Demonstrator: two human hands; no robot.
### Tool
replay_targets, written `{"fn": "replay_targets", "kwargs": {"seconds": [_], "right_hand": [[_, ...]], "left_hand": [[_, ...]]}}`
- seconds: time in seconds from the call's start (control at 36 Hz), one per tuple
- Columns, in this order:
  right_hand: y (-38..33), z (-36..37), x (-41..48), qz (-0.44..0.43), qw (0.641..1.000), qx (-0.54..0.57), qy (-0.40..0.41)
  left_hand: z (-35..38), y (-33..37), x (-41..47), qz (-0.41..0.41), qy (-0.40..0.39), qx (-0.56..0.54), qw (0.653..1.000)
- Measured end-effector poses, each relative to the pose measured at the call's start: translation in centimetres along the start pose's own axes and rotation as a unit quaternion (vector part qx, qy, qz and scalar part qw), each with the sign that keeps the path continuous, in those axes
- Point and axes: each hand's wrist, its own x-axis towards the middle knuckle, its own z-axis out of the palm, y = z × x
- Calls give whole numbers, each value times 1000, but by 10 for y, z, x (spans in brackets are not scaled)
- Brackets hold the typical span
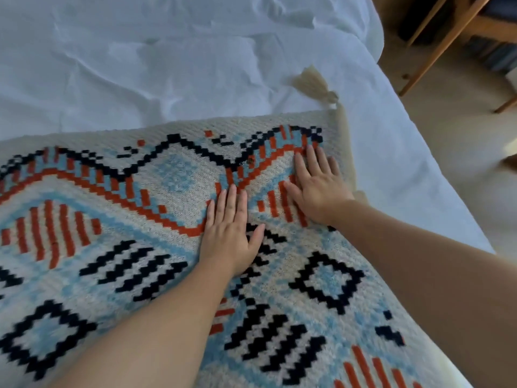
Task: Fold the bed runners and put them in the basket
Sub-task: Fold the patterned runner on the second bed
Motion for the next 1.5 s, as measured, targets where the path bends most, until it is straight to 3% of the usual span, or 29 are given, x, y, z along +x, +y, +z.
{"fn": "replay_targets", "kwargs": {"seconds": [0.22, 0.47, 0.56, 0.72, 0.97, 1.08, 1.31, 1.39, 1.5], "right_hand": [[21, -46, 93, 30, 998, -36, 34], [41, -91, 105, 75, 984, -151, 54], [49, -98, 94, 70, 987, -133, 48], [49, -100, 77, 21, 993, -105, -51], [57, -78, 101, 38, 997, -61, -7], [55, -81, 102, 65, 993, -95, 9], [73, -119, 52, 38, 995, -79, 55], [78, -128, 10, 21, 995, -71, 64], [74, -131, -43, 20, 997, -56, 49]], "left_hand": [[3, -2, 2, 19, -1, 4, 1000], [8, -6, 6, 28, 8, 3, 1000], [3, -4, 4, 23, -1, 12, 1000], [-8, 1, -3, 10, -17, 7, 1000], [9, -5, 3, 19, 9, 14, 1000], [14, -6, 5, 19, -4, 28, 999], [-10, 2, -1, 4, -27, 4, 1000], [-43, 13, -14, -41, 27, -91, 995], [-103, 24, -10, -45, 178, -134, 974]]}}
